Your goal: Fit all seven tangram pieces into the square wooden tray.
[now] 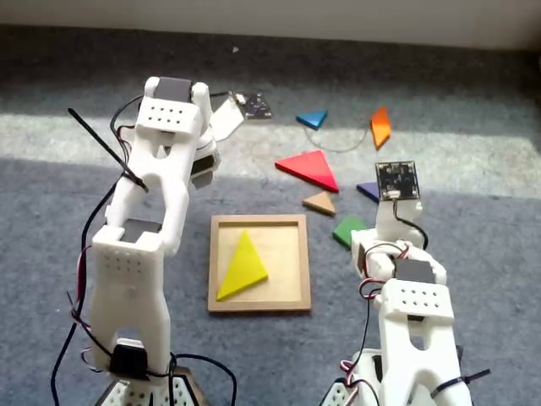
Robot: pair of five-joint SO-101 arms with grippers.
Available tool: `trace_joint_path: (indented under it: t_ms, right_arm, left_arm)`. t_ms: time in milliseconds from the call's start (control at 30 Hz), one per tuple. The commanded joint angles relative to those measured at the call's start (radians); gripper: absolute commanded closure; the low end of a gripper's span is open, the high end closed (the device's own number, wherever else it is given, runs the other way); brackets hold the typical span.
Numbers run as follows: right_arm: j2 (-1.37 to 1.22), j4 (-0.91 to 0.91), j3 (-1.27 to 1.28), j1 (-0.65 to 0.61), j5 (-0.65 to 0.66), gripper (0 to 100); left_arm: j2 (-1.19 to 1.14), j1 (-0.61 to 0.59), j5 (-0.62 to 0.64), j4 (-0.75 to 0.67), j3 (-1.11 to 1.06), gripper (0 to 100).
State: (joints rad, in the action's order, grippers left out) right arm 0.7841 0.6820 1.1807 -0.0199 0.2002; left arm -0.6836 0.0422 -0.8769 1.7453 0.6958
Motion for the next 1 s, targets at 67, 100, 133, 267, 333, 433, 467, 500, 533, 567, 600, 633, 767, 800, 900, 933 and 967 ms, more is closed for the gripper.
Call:
trace_joint_path:
  t_ms: [67,100,133,267,333,433,467,500,533,567,600,633,767,800,900,933,967]
  right_arm:
    - [0.025,-0.019,-0.007,-0.002,0.006,98.8]
    - [0.025,-0.019,-0.007,0.001,0.006,98.8]
    - [0.025,-0.019,-0.008,0.012,0.006,98.8]
    - [0.025,0.013,-0.018,0.094,0.003,98.8]
    - [0.033,0.051,-0.054,0.120,-0.031,98.8]
    - [0.024,0.156,-0.159,0.120,-0.037,98.8]
    - [0.024,0.186,-0.191,0.120,-0.037,98.8]
    - [0.024,0.217,-0.220,0.119,-0.037,98.5]
    - [0.024,0.242,-0.255,0.119,-0.038,97.4]
    - [0.024,0.260,-0.286,0.119,-0.041,95.6]
    - [0.024,0.274,-0.314,0.119,-0.043,93.6]
    - [0.024,0.285,-0.340,0.117,-0.044,92.0]
    - [0.024,0.323,-0.421,0.051,-0.040,90.8]
    - [0.024,0.338,-0.440,0.024,-0.038,90.7]
    - [-0.010,0.394,-0.503,-0.061,-0.037,90.2]
    - [-0.036,0.418,-0.535,-0.087,-0.037,88.7]
    - [-0.070,0.441,-0.568,-0.108,-0.037,86.6]
  left_arm:
    - [0.153,0.018,0.126,0.008,0.005,90]
    - [0.183,0.016,0.153,0.008,0.002,90]
    - [0.217,0.008,0.183,0.012,0.001,90]
    - [0.366,-0.028,0.321,0.015,-0.002,90]
    - [0.423,-0.048,0.394,0.015,-0.008,90]
    - [0.524,-0.073,0.465,0.015,-0.082,90]
    - [0.562,-0.081,0.479,0.014,-0.114,91]
    - [0.602,-0.085,0.488,0.008,-0.151,92]
    - [0.647,-0.090,0.493,0.008,-0.185,94]
    - [0.694,-0.090,0.494,0.008,-0.217,95]
    - [0.745,-0.090,0.508,0.008,-0.254,96]
    - [0.797,-0.090,0.528,0.008,-0.294,96]
    - [1.020,-0.090,0.601,-0.038,-0.479,96]
    - [1.081,-0.090,0.624,-0.057,-0.539,96]
    - [1.265,-0.091,0.689,-0.121,-0.745,96]
    - [1.330,-0.091,0.718,-0.146,-0.820,96]
    - [1.392,-0.093,0.743,-0.169,-0.897,96]
